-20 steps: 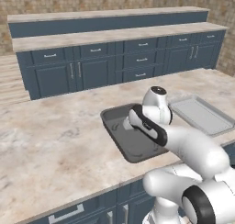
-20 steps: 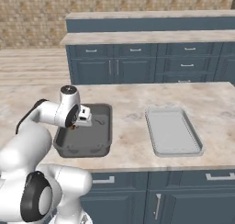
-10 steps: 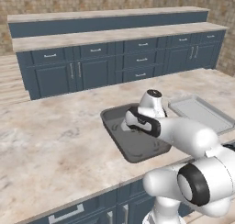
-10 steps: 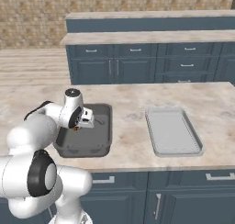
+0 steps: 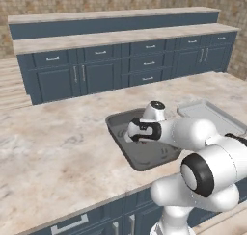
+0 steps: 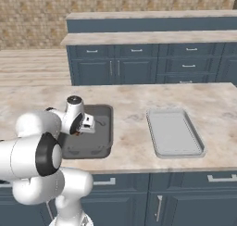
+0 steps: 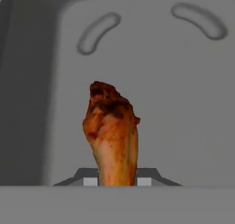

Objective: Place one eggplant and one chicken drumstick in each tupperware on the nearby counter, to pack two identical lunches.

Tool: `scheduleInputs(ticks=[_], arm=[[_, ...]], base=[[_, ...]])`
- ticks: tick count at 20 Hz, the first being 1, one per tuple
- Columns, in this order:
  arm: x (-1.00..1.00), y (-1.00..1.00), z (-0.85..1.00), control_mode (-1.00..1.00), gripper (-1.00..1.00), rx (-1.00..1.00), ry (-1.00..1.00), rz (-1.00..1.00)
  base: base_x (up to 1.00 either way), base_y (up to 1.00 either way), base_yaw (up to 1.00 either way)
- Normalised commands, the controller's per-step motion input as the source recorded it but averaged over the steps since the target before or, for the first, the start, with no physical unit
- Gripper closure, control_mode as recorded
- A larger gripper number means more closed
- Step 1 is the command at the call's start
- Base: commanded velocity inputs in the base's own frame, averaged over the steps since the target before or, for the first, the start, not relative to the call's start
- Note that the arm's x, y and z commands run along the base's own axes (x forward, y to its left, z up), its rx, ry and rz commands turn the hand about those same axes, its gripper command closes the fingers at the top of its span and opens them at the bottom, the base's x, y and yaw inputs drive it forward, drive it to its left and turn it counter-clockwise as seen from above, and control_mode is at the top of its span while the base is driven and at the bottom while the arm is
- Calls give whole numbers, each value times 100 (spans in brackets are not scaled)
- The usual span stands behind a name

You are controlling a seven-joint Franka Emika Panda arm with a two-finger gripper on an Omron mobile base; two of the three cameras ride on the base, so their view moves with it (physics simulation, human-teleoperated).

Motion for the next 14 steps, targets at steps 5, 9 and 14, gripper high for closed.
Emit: scheduleInputs(ticks=[5,9,14], arm=[[17,0,-19,-100,100,0,0,0],[22,0,-22,-100,-100,0,0,0],[27,0,-20,-100,-100,0,0,0]], base=[[0,0,0],[0,0,0],[0,0,0]])
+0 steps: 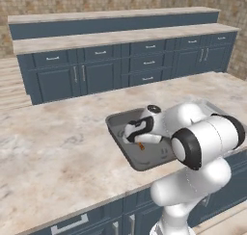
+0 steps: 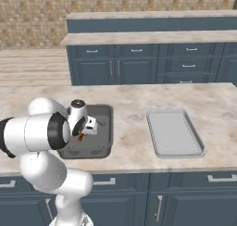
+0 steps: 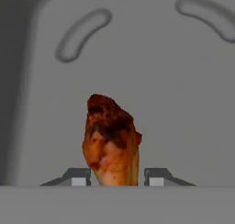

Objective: Place one eggplant and one chicken drumstick in each tupperware on the nearby counter, to pack two identical lunches.

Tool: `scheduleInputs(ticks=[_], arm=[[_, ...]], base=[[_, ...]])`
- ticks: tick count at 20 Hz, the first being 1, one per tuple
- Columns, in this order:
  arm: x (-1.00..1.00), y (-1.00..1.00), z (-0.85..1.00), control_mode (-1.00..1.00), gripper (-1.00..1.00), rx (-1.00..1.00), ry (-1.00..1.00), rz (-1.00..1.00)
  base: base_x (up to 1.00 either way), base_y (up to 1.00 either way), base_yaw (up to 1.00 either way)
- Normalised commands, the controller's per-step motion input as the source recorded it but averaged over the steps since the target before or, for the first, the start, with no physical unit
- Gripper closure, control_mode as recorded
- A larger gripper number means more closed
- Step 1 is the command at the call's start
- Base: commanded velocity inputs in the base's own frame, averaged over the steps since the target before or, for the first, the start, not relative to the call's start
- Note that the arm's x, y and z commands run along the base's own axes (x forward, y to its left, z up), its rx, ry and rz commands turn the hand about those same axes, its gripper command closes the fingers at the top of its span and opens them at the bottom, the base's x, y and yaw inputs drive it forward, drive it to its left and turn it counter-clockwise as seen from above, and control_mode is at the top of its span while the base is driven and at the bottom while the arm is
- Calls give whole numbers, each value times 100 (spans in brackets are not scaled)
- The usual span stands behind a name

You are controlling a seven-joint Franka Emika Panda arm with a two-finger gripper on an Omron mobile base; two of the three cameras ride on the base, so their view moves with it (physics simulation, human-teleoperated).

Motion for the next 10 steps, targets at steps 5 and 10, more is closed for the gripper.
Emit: scheduleInputs(ticks=[5,10], arm=[[27,0,4,-100,-100,0,0,0],[-28,0,78,-100,-100,0,0,0]], base=[[0,0,0],[0,0,0]])
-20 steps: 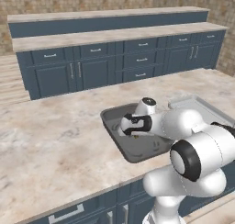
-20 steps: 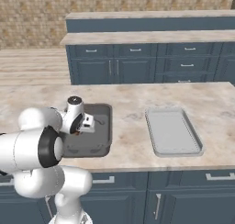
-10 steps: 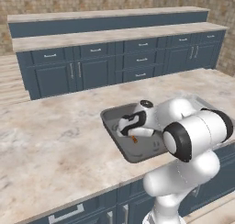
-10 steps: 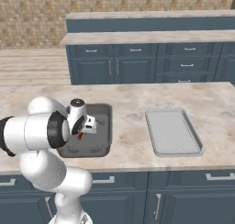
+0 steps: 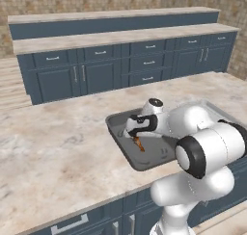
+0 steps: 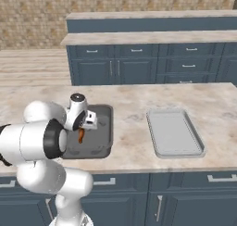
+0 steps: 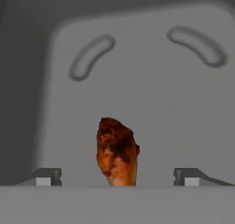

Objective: Place one eggplant and one chicken drumstick in each tupperware on the nearby counter, to pack two identical lunches.

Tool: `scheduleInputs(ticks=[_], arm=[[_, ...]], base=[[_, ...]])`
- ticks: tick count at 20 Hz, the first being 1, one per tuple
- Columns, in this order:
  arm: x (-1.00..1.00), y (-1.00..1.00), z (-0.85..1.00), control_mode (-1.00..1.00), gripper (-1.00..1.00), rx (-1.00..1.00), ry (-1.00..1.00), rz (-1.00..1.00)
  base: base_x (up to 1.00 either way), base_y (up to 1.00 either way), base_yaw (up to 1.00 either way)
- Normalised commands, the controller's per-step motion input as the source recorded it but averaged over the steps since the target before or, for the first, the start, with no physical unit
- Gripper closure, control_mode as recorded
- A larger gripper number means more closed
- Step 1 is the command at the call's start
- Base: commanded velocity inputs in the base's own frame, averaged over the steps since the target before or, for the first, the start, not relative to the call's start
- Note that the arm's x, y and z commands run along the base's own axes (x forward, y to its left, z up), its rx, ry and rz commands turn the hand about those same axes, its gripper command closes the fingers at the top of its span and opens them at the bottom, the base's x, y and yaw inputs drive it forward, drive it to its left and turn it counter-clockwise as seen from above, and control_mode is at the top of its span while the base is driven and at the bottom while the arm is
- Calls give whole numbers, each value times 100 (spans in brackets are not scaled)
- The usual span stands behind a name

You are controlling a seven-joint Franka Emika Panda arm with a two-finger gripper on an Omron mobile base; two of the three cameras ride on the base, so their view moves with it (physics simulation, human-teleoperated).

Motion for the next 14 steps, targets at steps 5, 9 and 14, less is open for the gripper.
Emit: scheduleInputs(ticks=[5,9,14], arm=[[-80,-22,100,-100,-100,0,0,-4],[-67,-37,100,-100,-100,-1,0,-3],[-98,-14,95,-100,-100,-6,-5,-4]], base=[[0,0,0],[0,0,0],[0,0,0]])
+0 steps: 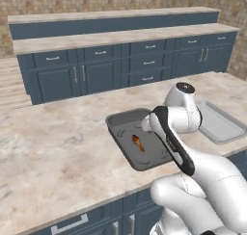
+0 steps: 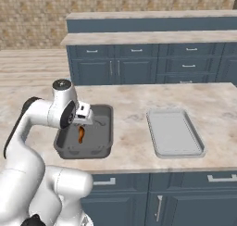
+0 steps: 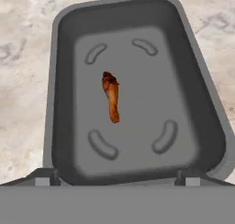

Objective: Place one eggplant and one chicken drumstick in each tupperware on the nearby counter, to pack two identical lunches.

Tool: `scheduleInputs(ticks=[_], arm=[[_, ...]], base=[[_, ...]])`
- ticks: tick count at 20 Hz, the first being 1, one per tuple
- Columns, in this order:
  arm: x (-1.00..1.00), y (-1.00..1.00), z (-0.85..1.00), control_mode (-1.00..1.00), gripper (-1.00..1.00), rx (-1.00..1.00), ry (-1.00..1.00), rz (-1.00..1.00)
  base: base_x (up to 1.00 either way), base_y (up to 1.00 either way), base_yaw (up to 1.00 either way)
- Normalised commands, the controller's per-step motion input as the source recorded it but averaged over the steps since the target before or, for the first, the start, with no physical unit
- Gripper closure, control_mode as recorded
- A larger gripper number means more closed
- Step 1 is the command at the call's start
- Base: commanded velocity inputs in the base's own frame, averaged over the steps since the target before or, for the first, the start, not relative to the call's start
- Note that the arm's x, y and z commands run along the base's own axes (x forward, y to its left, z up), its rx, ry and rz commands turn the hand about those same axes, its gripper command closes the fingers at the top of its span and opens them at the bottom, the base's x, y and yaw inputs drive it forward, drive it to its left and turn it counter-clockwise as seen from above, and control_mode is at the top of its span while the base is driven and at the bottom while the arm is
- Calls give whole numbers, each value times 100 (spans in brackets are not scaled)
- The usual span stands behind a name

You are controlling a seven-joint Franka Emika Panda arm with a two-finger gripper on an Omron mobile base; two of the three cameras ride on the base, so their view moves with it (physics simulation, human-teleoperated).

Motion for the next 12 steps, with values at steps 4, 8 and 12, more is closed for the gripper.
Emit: scheduleInputs(ticks=[4,8,12], arm=[[-100,0,84,-100,-100,-8,-18,0],[-100,-3,63,-100,-100,-7,-26,0],[-100,-11,36,-100,-100,-2,-29,3]], base=[[0,0,0],[0,0,0],[0,0,0]])
